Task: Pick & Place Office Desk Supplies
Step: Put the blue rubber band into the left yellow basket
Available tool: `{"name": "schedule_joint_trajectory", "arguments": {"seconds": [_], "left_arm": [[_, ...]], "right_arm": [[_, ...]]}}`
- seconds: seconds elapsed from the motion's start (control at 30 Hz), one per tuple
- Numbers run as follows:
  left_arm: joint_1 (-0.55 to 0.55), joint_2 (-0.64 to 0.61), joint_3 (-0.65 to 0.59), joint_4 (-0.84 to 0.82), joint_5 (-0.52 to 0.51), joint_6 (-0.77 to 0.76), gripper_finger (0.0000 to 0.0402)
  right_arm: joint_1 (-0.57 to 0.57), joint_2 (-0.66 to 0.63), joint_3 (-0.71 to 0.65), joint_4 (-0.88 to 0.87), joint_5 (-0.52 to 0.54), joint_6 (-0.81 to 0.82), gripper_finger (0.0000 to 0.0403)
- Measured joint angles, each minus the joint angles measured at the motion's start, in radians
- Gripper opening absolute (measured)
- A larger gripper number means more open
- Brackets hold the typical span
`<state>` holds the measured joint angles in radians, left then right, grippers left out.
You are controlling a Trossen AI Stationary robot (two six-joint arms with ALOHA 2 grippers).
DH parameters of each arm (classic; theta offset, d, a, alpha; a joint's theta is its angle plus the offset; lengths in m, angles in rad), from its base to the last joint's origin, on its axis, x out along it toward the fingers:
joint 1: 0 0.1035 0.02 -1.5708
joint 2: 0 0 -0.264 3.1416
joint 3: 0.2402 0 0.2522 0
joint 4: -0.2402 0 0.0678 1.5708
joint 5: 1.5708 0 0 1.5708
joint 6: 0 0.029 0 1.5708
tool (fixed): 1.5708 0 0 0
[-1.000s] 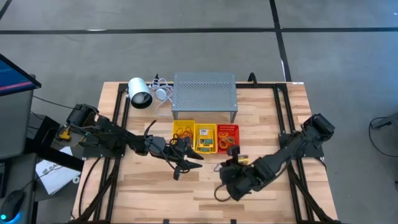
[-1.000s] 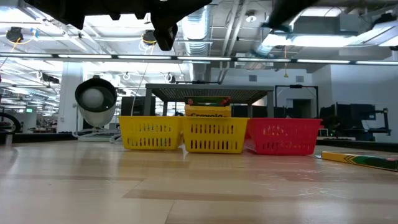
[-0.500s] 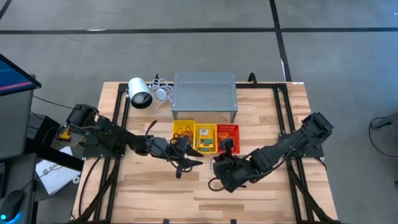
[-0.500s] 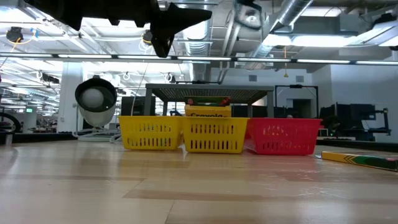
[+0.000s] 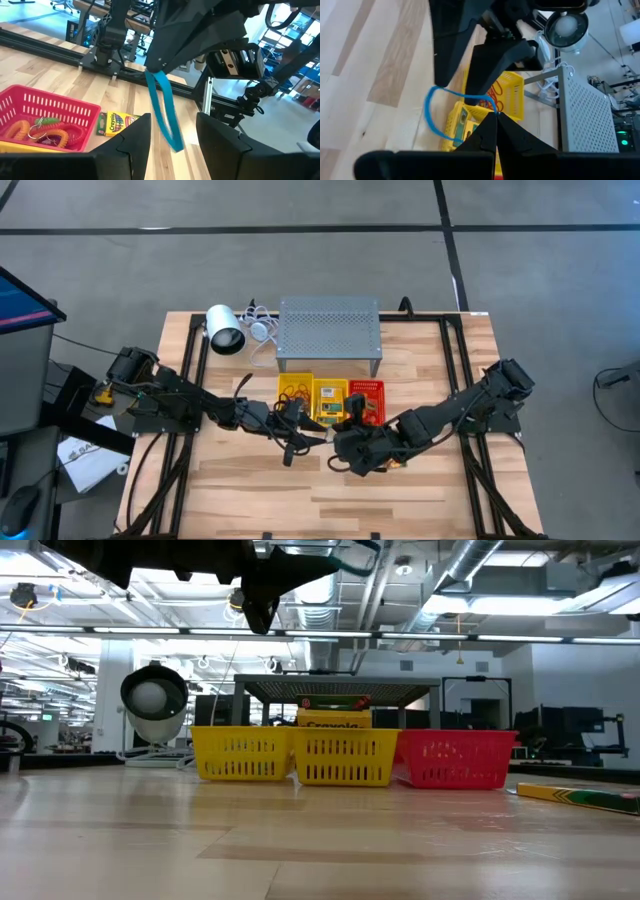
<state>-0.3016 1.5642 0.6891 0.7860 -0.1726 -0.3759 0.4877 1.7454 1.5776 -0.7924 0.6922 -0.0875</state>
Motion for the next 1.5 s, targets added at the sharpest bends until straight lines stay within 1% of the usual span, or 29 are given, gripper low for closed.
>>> {"name": "schedule_joint_trajectory", "arguments": {"seconds": [0.1,0.23,0.4,0.5,0.63,1.03,1.33,1.43,1.5], "left_arm": [[0.000,0.000,0.000,0.000,-0.001,-0.004,0.0153],[0.000,0.000,0.000,0.000,-0.039,-0.007,0.0153],[0.000,0.000,0.000,0.000,-0.042,-0.007,0.0153],[0.000,0.000,0.000,0.000,-0.042,-0.007,0.0146],[0.000,0.000,0.000,0.000,-0.046,-0.007,0.0121],[0.000,0.000,0.000,0.000,-0.045,-0.003,0.0007],[0.000,0.000,0.000,0.000,-0.045,-0.003,0.0003],[0.000,0.000,0.000,0.000,-0.044,-0.003,0.0004],[0.000,0.000,0.000,0.000,-0.042,-0.003,0.0004]], "right_arm": [[-0.009,0.000,0.000,0.009,-0.003,-0.003,0.0000],[-0.013,0.000,0.000,0.038,-0.011,-0.028,0.0000],[-0.013,0.000,0.000,0.048,-0.011,-0.044,0.0000],[-0.013,0.000,0.000,0.048,-0.011,-0.044,0.0000],[-0.013,0.000,0.000,0.048,-0.011,-0.044,0.0000],[-0.012,0.000,0.000,0.074,-0.012,-0.054,0.0000],[-0.012,0.000,0.000,0.076,-0.011,-0.047,0.0004],[-0.012,0.000,0.000,0.075,-0.013,-0.021,0.0019],[-0.012,0.000,0.000,0.074,-0.017,-0.017,0.0039]]}}
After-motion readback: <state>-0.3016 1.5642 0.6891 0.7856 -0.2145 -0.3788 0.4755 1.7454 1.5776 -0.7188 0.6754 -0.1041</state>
